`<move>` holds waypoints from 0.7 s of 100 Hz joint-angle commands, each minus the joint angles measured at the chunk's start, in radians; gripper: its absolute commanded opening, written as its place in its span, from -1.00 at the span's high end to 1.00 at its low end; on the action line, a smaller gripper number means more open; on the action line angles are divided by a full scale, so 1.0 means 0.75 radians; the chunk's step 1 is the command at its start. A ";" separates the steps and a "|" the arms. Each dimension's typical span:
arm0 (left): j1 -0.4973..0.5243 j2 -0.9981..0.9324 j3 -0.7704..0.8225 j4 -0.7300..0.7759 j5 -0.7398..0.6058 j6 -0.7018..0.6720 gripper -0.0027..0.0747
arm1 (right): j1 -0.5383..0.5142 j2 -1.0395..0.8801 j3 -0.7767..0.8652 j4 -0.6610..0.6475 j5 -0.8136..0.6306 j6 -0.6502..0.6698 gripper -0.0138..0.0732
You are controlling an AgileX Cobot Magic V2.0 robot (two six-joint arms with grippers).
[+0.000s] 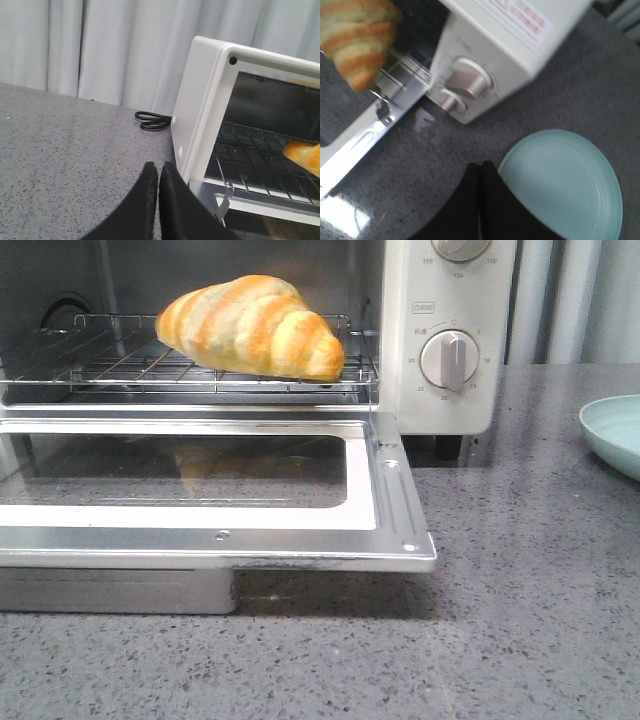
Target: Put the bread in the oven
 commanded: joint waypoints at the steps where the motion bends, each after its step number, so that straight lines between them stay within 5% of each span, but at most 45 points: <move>1: 0.005 -0.036 -0.035 -0.020 -0.099 -0.010 0.99 | -0.079 -0.121 0.089 -0.025 -0.054 0.022 0.86; 70: 0.005 -0.036 -0.035 -0.020 -0.099 -0.010 0.99 | -0.982 -1.005 1.145 0.307 -0.831 0.022 0.86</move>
